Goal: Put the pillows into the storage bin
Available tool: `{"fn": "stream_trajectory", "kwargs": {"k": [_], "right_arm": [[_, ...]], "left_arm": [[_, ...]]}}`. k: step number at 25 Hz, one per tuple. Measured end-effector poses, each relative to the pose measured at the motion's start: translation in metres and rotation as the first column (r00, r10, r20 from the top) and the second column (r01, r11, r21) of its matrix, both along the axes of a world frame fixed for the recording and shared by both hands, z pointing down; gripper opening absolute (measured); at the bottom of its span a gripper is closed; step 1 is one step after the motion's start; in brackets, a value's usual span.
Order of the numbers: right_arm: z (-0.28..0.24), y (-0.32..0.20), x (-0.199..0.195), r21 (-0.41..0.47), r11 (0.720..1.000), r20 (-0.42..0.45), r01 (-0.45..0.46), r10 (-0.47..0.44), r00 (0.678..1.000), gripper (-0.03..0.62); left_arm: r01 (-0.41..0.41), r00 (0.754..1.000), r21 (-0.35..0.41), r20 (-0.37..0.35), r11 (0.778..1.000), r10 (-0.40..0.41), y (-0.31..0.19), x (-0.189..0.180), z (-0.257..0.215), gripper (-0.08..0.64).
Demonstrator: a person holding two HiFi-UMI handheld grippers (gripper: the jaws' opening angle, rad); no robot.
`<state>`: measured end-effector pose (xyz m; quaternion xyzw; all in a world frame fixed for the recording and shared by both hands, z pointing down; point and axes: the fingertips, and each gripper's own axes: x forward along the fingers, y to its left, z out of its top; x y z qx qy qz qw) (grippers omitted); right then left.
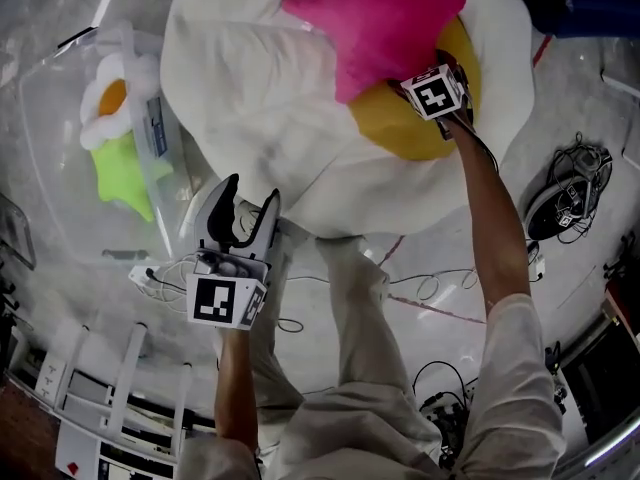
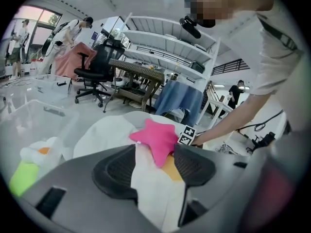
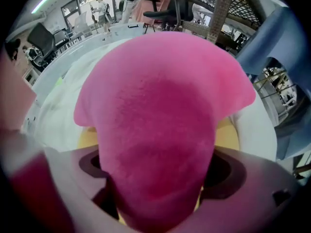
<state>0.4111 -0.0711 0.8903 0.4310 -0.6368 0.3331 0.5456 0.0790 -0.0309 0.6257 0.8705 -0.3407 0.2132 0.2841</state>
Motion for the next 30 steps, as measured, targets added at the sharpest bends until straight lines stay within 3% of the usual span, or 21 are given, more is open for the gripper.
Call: {"fn": "stream_trajectory", "kwargs": {"k": [7, 13, 15, 21, 30], "right_arm": [[0.020, -0.001, 0.000, -0.030, 0.999, 0.033, 0.021, -0.020, 0.999, 0.526], [0.000, -0.003, -0.012, -0.017, 1.000, 0.015, 0.005, -0.005, 1.000, 0.339], [-0.012, -0.005, -0.018, -0.006, 1.000, 0.014, -0.004, 0.004, 1.000, 0.313], [-0.060, 0.010, -0.044, -0.015, 0.998, 0.054, -0.063, 0.064, 0.996, 0.298], [-0.147, 0.053, -0.098, 0.038, 0.998, 0.130, -0.048, 0.042, 0.991, 0.301]], "left_arm": [[0.046, 0.999, -0.002, 0.019, 0.999, -0.046, -0.001, -0.026, 0.013, 0.241], [0.028, 1.000, -0.005, 0.010, 1.000, -0.028, 0.008, -0.020, 0.001, 0.241], [0.019, 1.000, -0.003, 0.007, 1.000, -0.019, 0.011, -0.018, -0.009, 0.241], [0.021, 1.000, 0.016, 0.018, 1.000, -0.021, 0.014, -0.030, -0.057, 0.241], [0.076, 0.997, 0.058, 0.013, 0.995, -0.077, 0.027, -0.065, -0.141, 0.241]]}}
